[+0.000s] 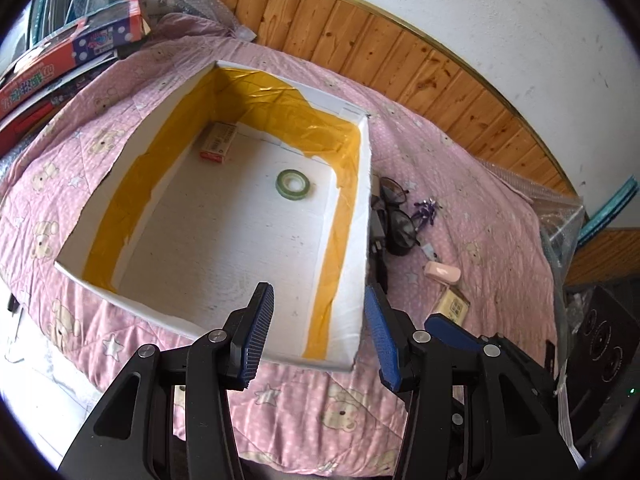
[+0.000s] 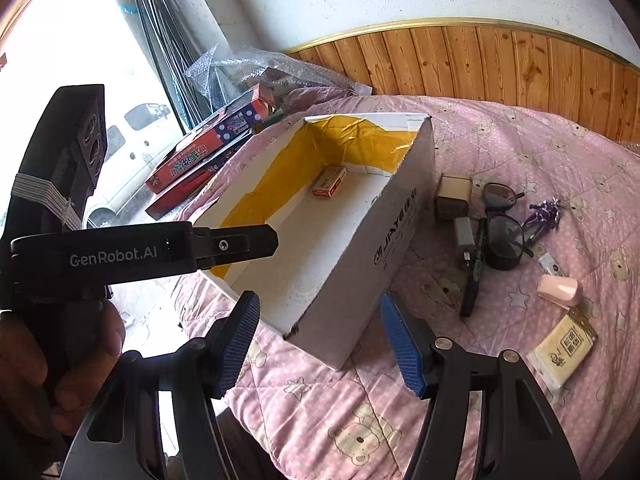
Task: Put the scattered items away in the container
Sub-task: 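Withdraw both tools from the box toward the remaining items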
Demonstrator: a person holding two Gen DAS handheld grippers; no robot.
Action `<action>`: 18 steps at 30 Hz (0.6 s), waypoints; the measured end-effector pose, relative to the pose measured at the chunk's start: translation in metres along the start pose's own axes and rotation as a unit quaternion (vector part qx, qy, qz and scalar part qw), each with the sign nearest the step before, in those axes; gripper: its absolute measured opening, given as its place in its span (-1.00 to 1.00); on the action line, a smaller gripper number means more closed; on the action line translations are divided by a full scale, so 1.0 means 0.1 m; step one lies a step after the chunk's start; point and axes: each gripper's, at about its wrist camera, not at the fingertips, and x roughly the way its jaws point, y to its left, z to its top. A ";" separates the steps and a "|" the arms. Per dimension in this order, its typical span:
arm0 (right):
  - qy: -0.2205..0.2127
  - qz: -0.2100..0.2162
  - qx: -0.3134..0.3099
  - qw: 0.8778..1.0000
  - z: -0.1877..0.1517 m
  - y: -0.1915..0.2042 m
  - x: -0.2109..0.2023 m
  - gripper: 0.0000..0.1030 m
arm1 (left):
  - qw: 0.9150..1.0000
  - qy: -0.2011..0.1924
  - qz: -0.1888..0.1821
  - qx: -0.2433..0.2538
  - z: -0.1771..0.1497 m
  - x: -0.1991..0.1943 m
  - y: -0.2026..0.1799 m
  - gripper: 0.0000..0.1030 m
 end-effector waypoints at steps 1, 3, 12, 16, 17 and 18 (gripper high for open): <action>-0.002 -0.001 0.003 1.000 -0.04 -0.02 -0.03 0.25 | 1.000 -0.004 0.002 0.008 -0.04 -0.02 -0.06 -0.02; -0.005 0.001 0.012 1.000 -0.13 -0.07 -0.09 0.25 | 1.000 -0.012 0.008 0.027 -0.13 -0.05 -0.16 -0.02; -0.004 -0.013 0.065 0.998 -0.44 -0.43 -0.19 0.25 | 0.993 -0.005 0.000 0.120 -0.46 0.03 -0.66 -0.02; -0.003 -0.027 0.095 0.995 -0.56 -0.66 -0.20 0.25 | 0.990 0.014 -0.013 0.137 -0.52 0.17 -0.83 -0.02; -0.003 -0.032 0.103 0.994 -0.59 -0.72 -0.20 0.25 | 0.990 0.020 -0.016 0.140 -0.52 0.22 -0.87 -0.02; -0.003 -0.038 0.112 0.993 -0.62 -0.80 -0.20 0.25 | 0.989 0.027 -0.020 0.142 -0.52 0.27 -0.91 -0.02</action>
